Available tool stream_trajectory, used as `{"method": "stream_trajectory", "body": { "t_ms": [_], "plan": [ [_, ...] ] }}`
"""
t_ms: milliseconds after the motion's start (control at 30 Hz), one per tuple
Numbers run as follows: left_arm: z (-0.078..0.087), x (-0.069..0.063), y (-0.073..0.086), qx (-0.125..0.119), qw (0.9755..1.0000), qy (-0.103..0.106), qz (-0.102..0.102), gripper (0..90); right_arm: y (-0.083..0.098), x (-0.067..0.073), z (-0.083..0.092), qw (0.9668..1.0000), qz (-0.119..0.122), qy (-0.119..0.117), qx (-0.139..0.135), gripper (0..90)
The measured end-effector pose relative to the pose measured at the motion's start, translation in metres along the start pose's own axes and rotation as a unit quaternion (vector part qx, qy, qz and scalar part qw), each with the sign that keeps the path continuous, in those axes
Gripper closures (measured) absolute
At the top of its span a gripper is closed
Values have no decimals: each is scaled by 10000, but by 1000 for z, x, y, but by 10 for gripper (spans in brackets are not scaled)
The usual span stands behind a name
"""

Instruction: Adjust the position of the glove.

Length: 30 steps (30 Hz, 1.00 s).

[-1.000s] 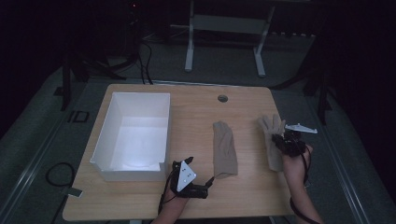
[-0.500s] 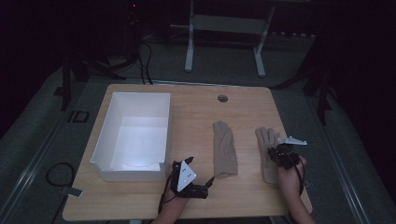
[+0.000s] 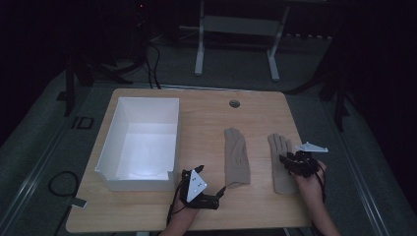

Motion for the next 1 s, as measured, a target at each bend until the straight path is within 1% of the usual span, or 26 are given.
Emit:
{"method": "stream_trajectory", "body": {
  "t_ms": [33, 67, 133, 200, 267, 300, 333, 400, 433, 567, 633, 733, 767, 800, 833, 867, 933, 967, 1000],
  "plan": [
    [0, 0, 0, 0, 10000, -3, 2, 2, 5, 2, 2, 9992, 381, -98, -11, 586],
    [0, 0, 0, 2, 10000, -4, 1, 2, 7, 3, 2, 9990, 433, -119, -7, 586],
    [0, 0, 0, 3, 10000, -6, 2, 3, 11, 2, 0, 9979, 640, -101, 50, 560],
    [0, 0, 0, 3, 10000, -7, 0, 2, 16, -1, -4, 9974, 702, -104, 88, 547],
    [0, 0, 0, 4, 10000, -6, 0, 2, 18, -3, -6, 9973, 719, -115, 37, 533],
    [0, 0, 0, 8, 10000, -8, 0, 3, 20, -3, -9, 9973, 719, -155, 62, 544],
    [0, 0, 0, 5, 10000, -9, 5, 2, 22, -3, -11, 9975, 679, -197, 89, 560],
    [0, 0, 0, 6, 10000, -8, 5, 2, 24, -2, -13, 9978, 583, -299, -38, 620],
    [0, 0, 0, 6, 10000, -7, 0, 3, 24, -3, -13, 9979, 555, -325, -59, 646],
    [0, 0, 0, 11, 10000, -5, -3, 2, 23, -2, -13, 9980, 526, -346, -28, 773],
    [0, 0, 0, 12, 10000, -10, 1, 2, 22, -3, -13, 9987, 395, -327, -12, 807],
    [0, 0, 0, 10, 10000, -11, 1, 3, 21, -3, -12, 9991, 307, -294, 51, 824],
    [0, 0, 0, 10, 10000, -11, 1, 2, 20, -3, -11, 9993, 272, -269, 38, 828],
    [0, 0, 0, 11, 10000, -11, 1, 2, 16, -3, -7, 9997, 125, -228, -20, 829],
    [0, 0, 0, 11, 10000, -11, 1, 2, 16, -3, -7, 9997, 125, -228, -20, 829],
    [0, 0, 0, 6, 10000, -10, 10, 3, 10, -5, 0, 9998, 161, -96, -90, 829],
    [0, 0, 0, 5, 10000, -13, 18, 3, 1, -8, 9, 9997, 41, -51, -234, 829],
    [0, 0, 0, 5, 10000, -13, 18, 3, 1, -8, 9, 9997, 41, -51, -234, 829],
    [0, 0, 0, 5, 10000, -12, 8, 2, -9, -12, 18, 9991, -125, -23, -415, 829]
  ]
}}
Point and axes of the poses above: each handheld gripper's, and its own axes: z roughly backward along the jaws, y roughly out of its underside, x roughly to its left, the point moved 6 cm from there along -z, roughly forward along the jaws, and after that the axes turned 15 degrees about z, right-handed, at the moved point
